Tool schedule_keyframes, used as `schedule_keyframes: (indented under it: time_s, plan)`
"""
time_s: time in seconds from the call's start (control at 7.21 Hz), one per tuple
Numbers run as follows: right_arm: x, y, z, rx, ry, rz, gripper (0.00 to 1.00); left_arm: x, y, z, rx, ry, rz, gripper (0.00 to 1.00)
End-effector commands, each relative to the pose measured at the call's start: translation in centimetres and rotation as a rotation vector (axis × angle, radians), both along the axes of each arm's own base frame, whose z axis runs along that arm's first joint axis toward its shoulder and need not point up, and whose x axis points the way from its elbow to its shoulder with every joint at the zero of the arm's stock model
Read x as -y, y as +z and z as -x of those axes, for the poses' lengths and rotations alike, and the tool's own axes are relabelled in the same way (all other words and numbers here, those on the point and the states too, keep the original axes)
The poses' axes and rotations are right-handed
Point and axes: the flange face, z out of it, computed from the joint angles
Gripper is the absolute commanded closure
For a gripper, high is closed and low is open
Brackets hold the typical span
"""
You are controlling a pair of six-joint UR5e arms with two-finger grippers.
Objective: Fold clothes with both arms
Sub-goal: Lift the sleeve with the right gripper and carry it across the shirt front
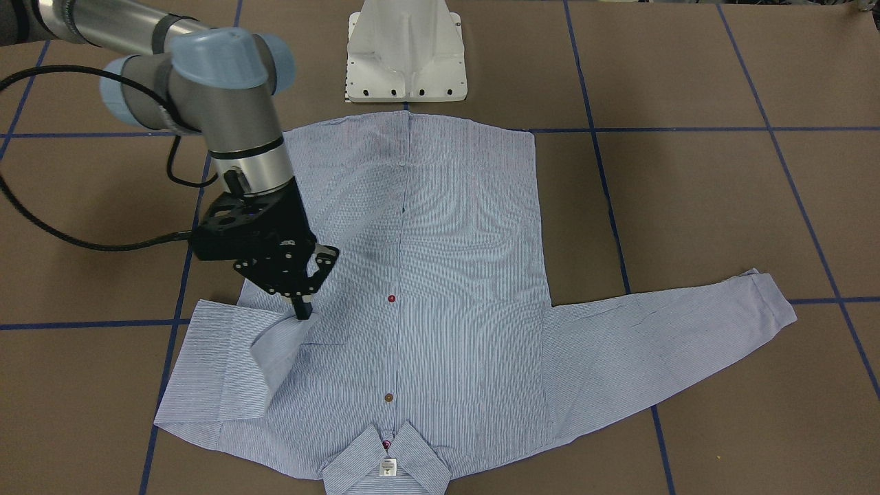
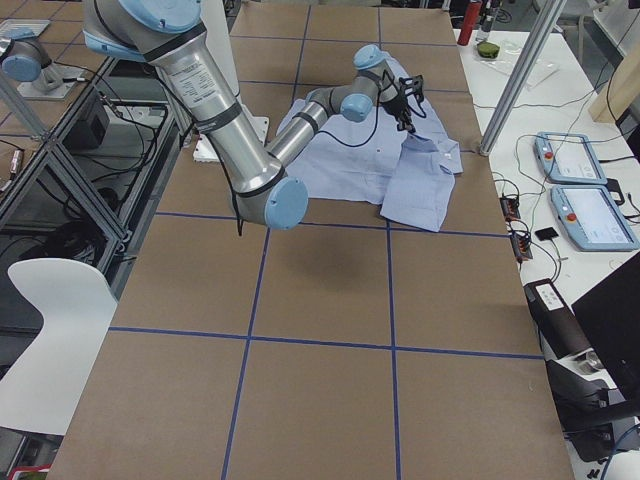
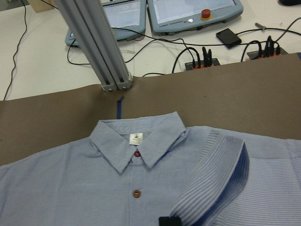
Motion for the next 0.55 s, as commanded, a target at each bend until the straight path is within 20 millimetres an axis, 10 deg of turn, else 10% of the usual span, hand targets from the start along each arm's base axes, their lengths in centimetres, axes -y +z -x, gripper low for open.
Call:
schedule_keyframes:
  time_s: [0.0,0.42]
  plan:
    - [0.9,-6.6,8.0,-0.026,0.033,-0.028,1.0,0.0,0.0,0.0,-0.001,-0.001,0.001,0.0]
    - [-1.6,-7.7,15.1,-0.068,0.035,-0.017,1.0,0.0,0.1,0.0,0.0,0.0,0.003,0.0]
